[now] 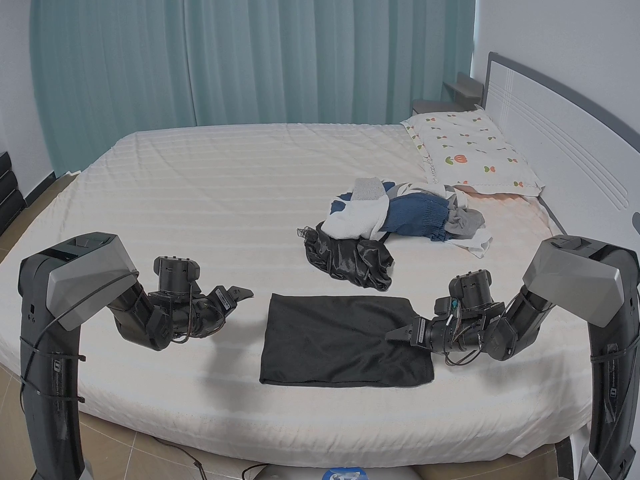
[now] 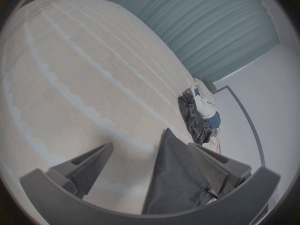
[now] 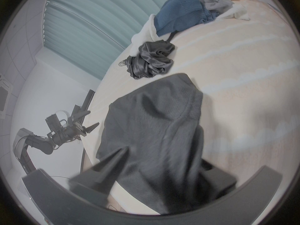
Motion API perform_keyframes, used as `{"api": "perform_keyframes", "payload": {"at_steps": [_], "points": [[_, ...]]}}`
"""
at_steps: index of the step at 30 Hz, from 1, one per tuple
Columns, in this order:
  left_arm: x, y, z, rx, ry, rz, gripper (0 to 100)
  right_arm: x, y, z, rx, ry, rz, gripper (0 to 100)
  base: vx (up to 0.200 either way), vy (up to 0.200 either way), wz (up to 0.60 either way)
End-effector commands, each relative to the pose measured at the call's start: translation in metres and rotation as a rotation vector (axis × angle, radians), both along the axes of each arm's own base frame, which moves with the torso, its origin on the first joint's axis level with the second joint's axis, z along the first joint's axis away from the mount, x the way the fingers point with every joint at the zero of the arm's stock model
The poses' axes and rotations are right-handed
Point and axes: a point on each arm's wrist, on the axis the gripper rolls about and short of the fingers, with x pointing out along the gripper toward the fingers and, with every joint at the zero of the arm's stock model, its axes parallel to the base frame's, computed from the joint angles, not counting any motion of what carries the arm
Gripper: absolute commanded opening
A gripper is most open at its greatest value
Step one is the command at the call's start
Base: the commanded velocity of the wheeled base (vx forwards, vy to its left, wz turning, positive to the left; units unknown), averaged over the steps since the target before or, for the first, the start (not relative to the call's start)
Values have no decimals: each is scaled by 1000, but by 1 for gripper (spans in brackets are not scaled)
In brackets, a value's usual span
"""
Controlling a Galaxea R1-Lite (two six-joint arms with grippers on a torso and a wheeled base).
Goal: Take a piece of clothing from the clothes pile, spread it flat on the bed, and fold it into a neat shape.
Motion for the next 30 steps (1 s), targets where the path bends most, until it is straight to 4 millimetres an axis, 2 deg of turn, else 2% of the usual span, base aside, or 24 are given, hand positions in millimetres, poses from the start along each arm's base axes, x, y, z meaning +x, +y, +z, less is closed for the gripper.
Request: {"api": "perform_keyframes", "payload": {"at_steps": [1, 8, 12, 15, 21, 22, 30], "points": [[0, 0, -1, 0, 2, 1, 100, 0, 0, -4, -5, 0, -4, 100, 0, 0, 0], [0, 0, -1, 0, 1, 1, 100, 15, -20, 7, 0, -35, -80, 100, 0, 0, 0], [0, 0, 0, 0, -1, 1, 100, 26, -28, 1, -18, -46, -141, 100, 0, 0, 0], [0, 0, -1, 0, 2, 1, 100, 34, -26, -8, 11, -17, -178, 100, 0, 0, 0], [1, 0, -1, 1, 1, 2, 100, 41, -14, -9, 104, 35, -239, 100, 0, 0, 0], [1, 0, -1, 1, 1, 2, 100, 42, -14, -8, 108, 31, -240, 0, 0, 0, 0], [1, 0, -1, 1, 1, 2, 100, 47, -25, 6, 163, 31, -303, 0, 0, 0, 0]]}}
